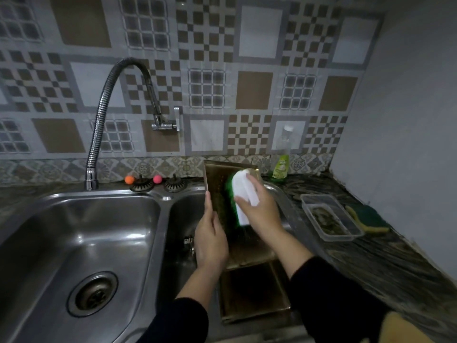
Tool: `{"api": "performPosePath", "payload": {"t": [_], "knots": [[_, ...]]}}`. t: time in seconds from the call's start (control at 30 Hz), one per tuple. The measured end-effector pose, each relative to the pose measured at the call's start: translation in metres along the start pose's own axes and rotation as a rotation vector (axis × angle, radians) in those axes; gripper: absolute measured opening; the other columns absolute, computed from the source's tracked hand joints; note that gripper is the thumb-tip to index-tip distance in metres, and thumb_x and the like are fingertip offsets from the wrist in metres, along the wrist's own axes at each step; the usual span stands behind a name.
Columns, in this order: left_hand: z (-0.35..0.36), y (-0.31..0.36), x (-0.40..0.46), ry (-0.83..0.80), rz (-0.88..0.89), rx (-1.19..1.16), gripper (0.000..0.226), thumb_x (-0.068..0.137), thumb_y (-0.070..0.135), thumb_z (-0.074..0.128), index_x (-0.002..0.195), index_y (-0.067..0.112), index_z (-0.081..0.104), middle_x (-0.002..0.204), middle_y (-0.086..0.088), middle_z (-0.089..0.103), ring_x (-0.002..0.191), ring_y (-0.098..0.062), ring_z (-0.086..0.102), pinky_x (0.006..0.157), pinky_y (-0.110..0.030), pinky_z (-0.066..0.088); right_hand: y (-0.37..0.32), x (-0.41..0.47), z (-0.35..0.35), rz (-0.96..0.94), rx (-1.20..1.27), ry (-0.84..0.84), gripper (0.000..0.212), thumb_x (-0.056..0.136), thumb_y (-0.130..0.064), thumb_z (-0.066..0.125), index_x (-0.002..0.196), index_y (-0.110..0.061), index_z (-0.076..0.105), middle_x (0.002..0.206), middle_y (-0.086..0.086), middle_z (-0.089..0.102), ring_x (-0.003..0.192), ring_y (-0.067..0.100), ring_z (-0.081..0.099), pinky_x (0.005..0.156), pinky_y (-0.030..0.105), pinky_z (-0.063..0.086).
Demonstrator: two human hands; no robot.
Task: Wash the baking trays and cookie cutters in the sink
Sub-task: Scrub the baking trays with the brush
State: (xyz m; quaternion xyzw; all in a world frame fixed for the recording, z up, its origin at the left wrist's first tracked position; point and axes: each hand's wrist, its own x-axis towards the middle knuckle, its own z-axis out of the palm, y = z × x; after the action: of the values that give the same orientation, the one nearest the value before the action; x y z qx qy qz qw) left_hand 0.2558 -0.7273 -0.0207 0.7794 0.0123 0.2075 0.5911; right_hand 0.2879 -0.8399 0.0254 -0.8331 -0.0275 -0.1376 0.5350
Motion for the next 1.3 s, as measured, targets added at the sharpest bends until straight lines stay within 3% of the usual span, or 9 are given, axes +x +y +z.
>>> {"api": "performPosePath", "payload": {"t": [0.1,0.2,0.47,0.63,0.77,0.93,1.03,1.13,1.3], "knots": [[0.004,0.007,-0.010,-0.042,0.072,0.174,0.060,0.102,0.018,0.034,0.148,0.049,0.011,0.117,0.024,0.049,0.095,0.005,0.051,0.077,-0.023,0.044,-0.022,0.022,-0.011,0.073,0.024,-0.011,0.075,0.087,-0.043,0.062,0.148,-0.041,0.018,0.150,-0.001,0.036,0.132,0.025,0.041,0.104,0.047,0.042],[0.013,0.007,-0.023,-0.103,0.147,0.393,0.070,0.100,0.020,0.035,0.144,0.054,-0.008,0.111,0.010,0.050,0.082,-0.013,0.058,0.068,-0.041,0.053,-0.038,0.034,-0.010,0.106,-0.144,0.011,0.082,0.085,-0.053,0.060,0.150,-0.036,0.014,0.138,-0.001,0.049,0.127,0.026,0.047,0.104,0.044,0.039],[0.024,0.003,-0.036,-0.207,0.216,0.665,0.058,0.102,0.031,0.024,0.150,0.038,-0.008,0.125,0.005,0.044,0.079,-0.018,0.061,0.064,-0.036,0.053,-0.031,0.025,0.004,0.152,-0.165,0.270,0.076,0.085,-0.040,0.065,0.148,-0.033,0.024,0.147,-0.006,0.043,0.130,0.023,0.045,0.109,0.041,0.030],[0.015,0.004,-0.029,-0.277,0.128,0.377,0.053,0.099,0.049,0.016,0.142,0.053,-0.016,0.145,0.010,0.036,0.115,-0.017,0.055,0.081,-0.033,0.048,-0.033,0.020,-0.011,0.084,0.108,0.257,0.075,0.081,-0.024,0.070,0.145,-0.035,0.032,0.146,-0.005,0.043,0.126,0.017,0.047,0.106,0.039,0.040],[0.010,-0.015,-0.006,-0.274,-0.143,0.225,0.055,0.099,0.050,0.020,0.148,0.046,-0.005,0.157,-0.003,0.020,0.138,-0.024,0.034,0.106,-0.038,0.033,-0.036,0.016,-0.031,0.110,0.462,0.212,0.071,0.084,-0.005,0.067,0.146,-0.024,0.036,0.133,-0.008,0.046,0.100,0.003,0.055,0.074,0.012,0.049],[0.004,-0.031,0.001,-0.358,-0.338,-0.007,0.064,0.097,0.055,0.029,0.150,0.042,-0.004,0.157,-0.004,0.026,0.143,-0.026,0.027,0.115,-0.038,0.021,-0.024,0.011,-0.042,0.225,0.742,0.181,0.067,0.084,0.000,0.065,0.143,-0.022,0.041,0.131,0.004,0.057,0.097,0.015,0.066,0.084,0.033,0.056],[0.004,-0.036,-0.002,-0.284,-0.322,-0.120,0.059,0.097,0.049,0.037,0.150,0.041,0.013,0.154,0.001,0.033,0.140,-0.019,0.032,0.113,-0.032,0.024,-0.019,0.008,-0.051,0.225,0.721,0.158,0.060,0.087,-0.003,0.063,0.141,-0.022,0.043,0.134,0.005,0.054,0.106,0.019,0.064,0.083,0.030,0.056],[-0.001,-0.036,-0.002,-0.159,-0.238,-0.142,0.055,0.095,0.047,0.045,0.147,0.042,0.027,0.147,0.005,0.044,0.133,-0.013,0.041,0.106,-0.027,0.032,-0.010,0.007,-0.058,0.136,0.452,0.163,0.060,0.088,-0.014,0.065,0.143,-0.020,0.042,0.146,-0.004,0.042,0.130,0.012,0.044,0.097,0.020,0.043],[-0.017,-0.025,0.007,0.040,-0.131,-0.042,0.054,0.095,0.041,0.050,0.147,0.039,0.033,0.133,0.005,0.057,0.116,-0.008,0.051,0.092,-0.022,0.038,0.000,0.009,-0.071,0.131,0.250,0.219,0.070,0.081,-0.043,0.070,0.143,-0.028,0.041,0.148,0.000,0.040,0.132,0.020,0.042,0.108,0.044,0.040]]}}
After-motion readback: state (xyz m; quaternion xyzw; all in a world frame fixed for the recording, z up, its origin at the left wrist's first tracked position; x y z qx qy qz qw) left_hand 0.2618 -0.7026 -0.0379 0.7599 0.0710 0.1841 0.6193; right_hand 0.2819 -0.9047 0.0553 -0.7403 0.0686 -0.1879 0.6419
